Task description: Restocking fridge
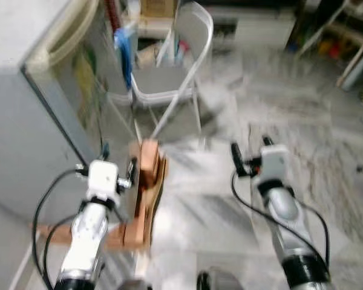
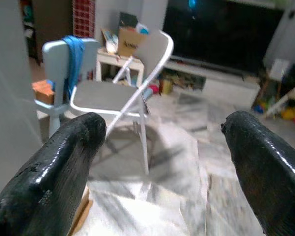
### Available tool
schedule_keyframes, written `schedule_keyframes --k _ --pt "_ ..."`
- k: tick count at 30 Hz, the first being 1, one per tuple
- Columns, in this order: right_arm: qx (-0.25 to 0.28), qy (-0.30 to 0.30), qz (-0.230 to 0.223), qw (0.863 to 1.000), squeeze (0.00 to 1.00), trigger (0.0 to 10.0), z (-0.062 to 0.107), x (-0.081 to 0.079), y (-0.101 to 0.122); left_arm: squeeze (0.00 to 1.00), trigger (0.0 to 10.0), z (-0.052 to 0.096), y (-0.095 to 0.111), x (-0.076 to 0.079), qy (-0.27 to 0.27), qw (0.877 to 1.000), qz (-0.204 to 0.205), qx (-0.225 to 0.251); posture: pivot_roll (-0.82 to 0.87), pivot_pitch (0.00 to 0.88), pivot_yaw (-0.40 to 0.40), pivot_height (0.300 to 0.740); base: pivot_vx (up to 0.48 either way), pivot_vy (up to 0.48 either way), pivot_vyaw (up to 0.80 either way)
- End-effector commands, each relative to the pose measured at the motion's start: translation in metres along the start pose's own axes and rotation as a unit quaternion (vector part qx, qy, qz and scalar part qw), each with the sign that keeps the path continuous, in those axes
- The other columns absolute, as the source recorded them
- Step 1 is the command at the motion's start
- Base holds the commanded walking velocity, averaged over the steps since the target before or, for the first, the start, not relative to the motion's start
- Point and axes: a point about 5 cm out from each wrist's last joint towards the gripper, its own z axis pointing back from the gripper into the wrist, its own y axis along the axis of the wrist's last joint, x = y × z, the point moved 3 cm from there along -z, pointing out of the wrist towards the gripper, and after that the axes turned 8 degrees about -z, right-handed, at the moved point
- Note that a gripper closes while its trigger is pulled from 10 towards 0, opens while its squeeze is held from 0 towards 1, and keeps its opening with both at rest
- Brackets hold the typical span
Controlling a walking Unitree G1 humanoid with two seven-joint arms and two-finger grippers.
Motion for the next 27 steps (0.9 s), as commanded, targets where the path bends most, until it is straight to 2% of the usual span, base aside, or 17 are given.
schedule_keyframes --k 1,7,12,13,16,19,22,27 --pt "0.001 0.011 -0.005 1.0 0.0 10.0 -0.001 -0.008 0.001 0.0 10.0 0.003 -0.005 -0.011 0.015 1.0 -0.011 -0.011 0.07 0.046 -0.009 0.74 0.0 0.0 0.0" --pt "-0.005 0.012 -0.003 1.0 0.0 10.0 0.0 -0.009 0.001 0.0 10.0 0.001 -0.007 -0.022 0.025 0.999 -0.019 -0.018 0.07 0.06 -0.009 0.74 0.0 0.0 0.0" --pt "-0.038 0.029 -0.027 0.998 0.0 10.0 0.005 -0.015 -0.005 0.0 10.0 0.001 -0.012 -0.032 0.037 0.999 -0.02 -0.032 0.07 0.074 -0.012 0.74 0.0 0.0 0.0" --pt "-0.049 0.047 -0.04 0.997 0.0 10.0 0.007 -0.02 -0.007 0.0 10.0 -0.001 -0.012 -0.034 0.04 0.998 -0.026 -0.032 0.07 0.078 -0.013 0.74 0.0 0.0 0.0" --pt "-0.103 0.133 -0.042 0.985 0.0 10.0 0.03 -0.036 -0.018 0.0 10.0 -0.011 -0.01 -0.048 0.058 0.997 -0.035 -0.036 0.06 0.088 -0.015 0.74 0.0 0.0 0.0" --pt "-0.122 0.146 -0.039 0.981 0.0 10.0 0.038 -0.036 -0.023 0.0 10.0 -0.015 -0.01 -0.052 0.063 0.997 -0.035 -0.038 0.05 0.092 -0.016 0.74 0.0 0.0 0.0" --pt "-0.144 0.147 -0.034 0.978 0.0 10.0 0.05 -0.029 -0.028 0.0 10.0 -0.022 -0.007 -0.062 0.072 0.996 -0.041 -0.037 0.05 0.098 -0.014 0.74 0.0 0.0 0.0" --pt "-0.172 0.162 -0.047 0.971 0.0 10.0 0.057 -0.028 -0.03 0.0 10.0 -0.031 -0.003 -0.07 0.078 0.995 -0.047 -0.033 0.04 0.104 -0.01 0.74 0.0 0.0 0.0"
